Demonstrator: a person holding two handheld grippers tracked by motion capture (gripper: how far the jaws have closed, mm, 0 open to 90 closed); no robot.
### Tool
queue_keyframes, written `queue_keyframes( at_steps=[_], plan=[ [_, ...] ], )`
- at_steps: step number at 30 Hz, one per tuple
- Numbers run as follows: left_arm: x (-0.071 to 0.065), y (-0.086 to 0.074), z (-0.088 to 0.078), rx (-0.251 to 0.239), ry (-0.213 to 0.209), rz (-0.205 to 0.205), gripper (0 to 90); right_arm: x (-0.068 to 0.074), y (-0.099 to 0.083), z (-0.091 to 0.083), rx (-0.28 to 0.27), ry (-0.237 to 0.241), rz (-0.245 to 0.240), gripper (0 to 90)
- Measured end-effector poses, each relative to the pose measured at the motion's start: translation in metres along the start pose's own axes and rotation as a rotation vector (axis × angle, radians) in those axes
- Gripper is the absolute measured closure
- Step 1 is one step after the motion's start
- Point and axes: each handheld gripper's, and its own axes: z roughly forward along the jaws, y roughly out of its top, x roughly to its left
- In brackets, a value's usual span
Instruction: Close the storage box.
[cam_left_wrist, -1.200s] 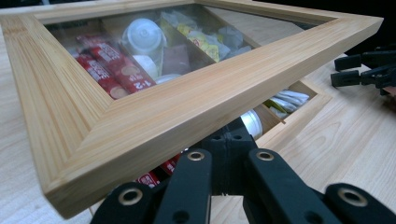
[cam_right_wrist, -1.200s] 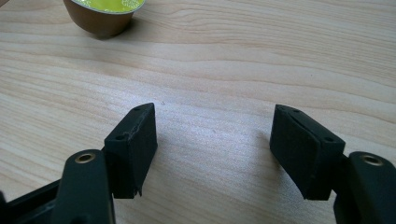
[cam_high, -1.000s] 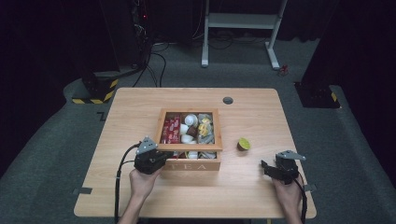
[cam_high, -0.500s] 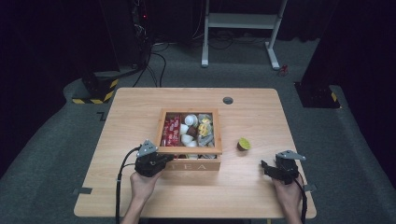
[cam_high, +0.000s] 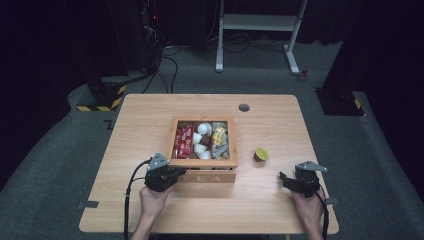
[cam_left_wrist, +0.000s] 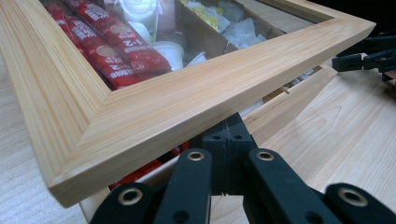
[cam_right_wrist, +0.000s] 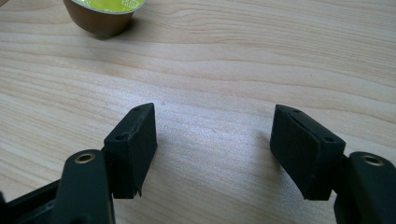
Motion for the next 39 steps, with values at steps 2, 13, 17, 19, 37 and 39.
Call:
queue_keyframes(
  at_steps=[2, 13, 17, 19, 37, 39],
  plan=[
    [0.0, -0.001, 0.0, -0.003, -0.002, -0.007, 89.9, 0.0, 0.0, 0.0, 0.0, 0.0, 0.0, 31.6],
    [-0.002, -0.006, -0.002, -0.005, -0.007, -0.004, 89.9, 0.0, 0.0, 0.0, 0.0, 0.0, 0.0, 31.7],
    [-0.004, -0.01, 0.0, 0.005, -0.012, -0.004, 89.9, 0.0, 0.0, 0.0, 0.0, 0.0, 0.0, 31.6],
    [-0.004, -0.012, 0.0, 0.006, -0.017, -0.008, 89.8, 0.0, 0.0, 0.0, 0.0, 0.0, 0.0, 31.7],
    [-0.008, -0.02, 0.002, 0.024, -0.023, 0.006, 88.6, 0.0, 0.0, 0.0, 0.0, 0.0, 0.0, 31.6],
    [-0.009, -0.019, 0.002, 0.022, -0.029, 0.012, 87.7, 0.0, 0.0, 0.0, 0.0, 0.0, 0.0, 31.7]
  ],
)
